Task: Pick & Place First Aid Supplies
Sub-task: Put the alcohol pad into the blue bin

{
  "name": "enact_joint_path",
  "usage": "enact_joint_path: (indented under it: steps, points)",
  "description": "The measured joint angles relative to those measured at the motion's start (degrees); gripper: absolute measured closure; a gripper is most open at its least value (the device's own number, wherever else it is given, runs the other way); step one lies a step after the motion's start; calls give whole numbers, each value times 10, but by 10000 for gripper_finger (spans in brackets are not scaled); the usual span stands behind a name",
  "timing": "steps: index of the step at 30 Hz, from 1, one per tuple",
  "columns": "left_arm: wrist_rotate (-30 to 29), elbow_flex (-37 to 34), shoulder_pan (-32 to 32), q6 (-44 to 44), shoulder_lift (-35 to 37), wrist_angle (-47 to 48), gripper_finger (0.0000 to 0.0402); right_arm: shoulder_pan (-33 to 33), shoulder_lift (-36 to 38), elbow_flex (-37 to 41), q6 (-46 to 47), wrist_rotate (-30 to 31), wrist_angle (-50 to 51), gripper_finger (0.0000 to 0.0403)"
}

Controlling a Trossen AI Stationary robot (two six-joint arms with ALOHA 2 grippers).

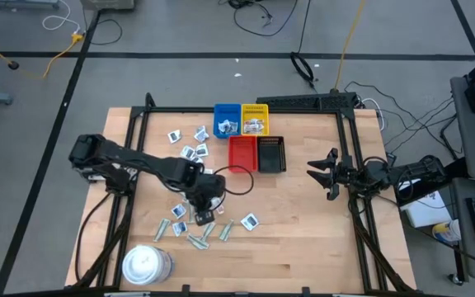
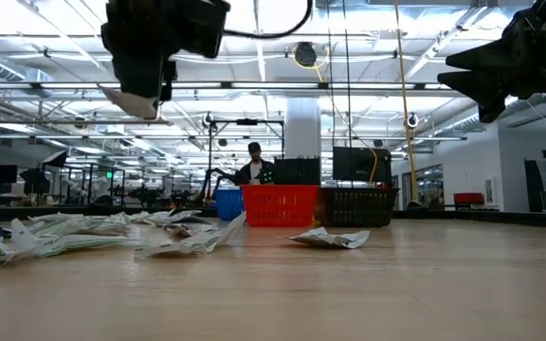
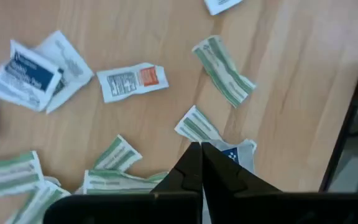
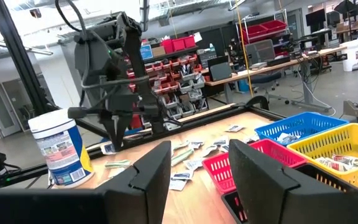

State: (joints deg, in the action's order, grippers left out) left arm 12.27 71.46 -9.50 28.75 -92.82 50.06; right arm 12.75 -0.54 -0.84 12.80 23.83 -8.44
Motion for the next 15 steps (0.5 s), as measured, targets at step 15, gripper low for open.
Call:
enact_joint_path:
  steps: [15]
  points:
    - [3, 0, 194, -37, 2, 12, 401, 0, 0, 0, 0, 0, 0, 248]
